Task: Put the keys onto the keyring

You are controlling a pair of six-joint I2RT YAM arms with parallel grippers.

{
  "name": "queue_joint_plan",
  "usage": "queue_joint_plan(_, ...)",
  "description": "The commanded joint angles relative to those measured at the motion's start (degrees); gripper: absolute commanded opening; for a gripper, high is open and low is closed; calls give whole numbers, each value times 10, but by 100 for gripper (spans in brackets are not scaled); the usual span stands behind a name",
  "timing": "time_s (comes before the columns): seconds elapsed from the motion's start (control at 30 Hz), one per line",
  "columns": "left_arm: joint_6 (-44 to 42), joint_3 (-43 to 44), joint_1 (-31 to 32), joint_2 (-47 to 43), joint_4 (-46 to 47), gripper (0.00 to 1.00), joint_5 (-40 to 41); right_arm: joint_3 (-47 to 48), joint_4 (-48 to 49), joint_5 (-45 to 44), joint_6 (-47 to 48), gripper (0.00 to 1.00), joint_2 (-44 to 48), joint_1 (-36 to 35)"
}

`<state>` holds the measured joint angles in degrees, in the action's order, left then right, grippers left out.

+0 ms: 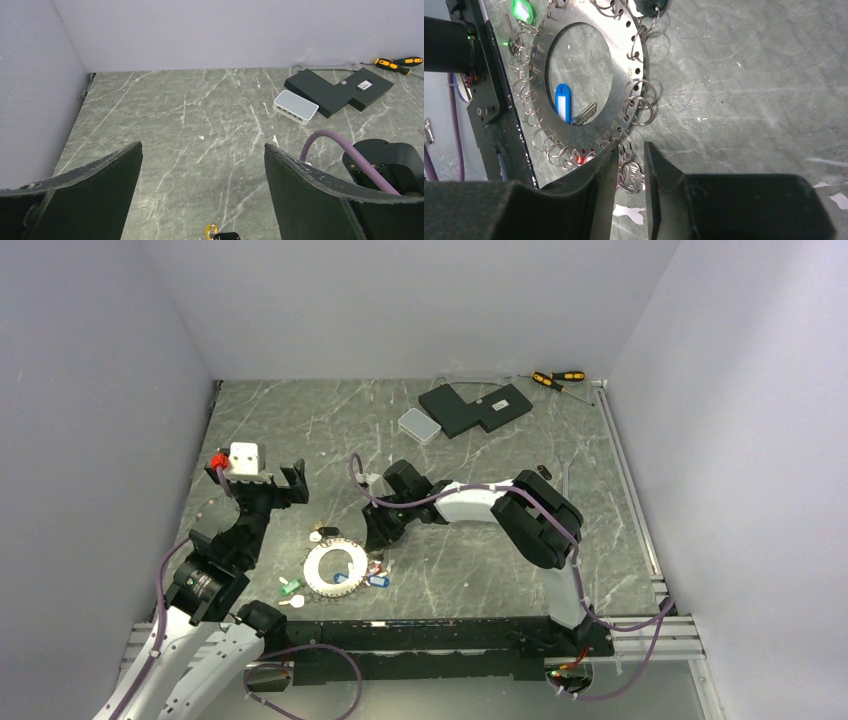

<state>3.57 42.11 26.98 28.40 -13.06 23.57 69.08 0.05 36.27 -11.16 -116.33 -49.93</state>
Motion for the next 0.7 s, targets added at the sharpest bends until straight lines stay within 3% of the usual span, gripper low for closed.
queue_joint_plan(0.0,-8,3,-2,3,23,96,-5,11,19,9,0,29,-3,-3)
queue_joint_plan(0.67,-9,2,-2,3,23,96,-5,16,7,4,1,25,-14,-11)
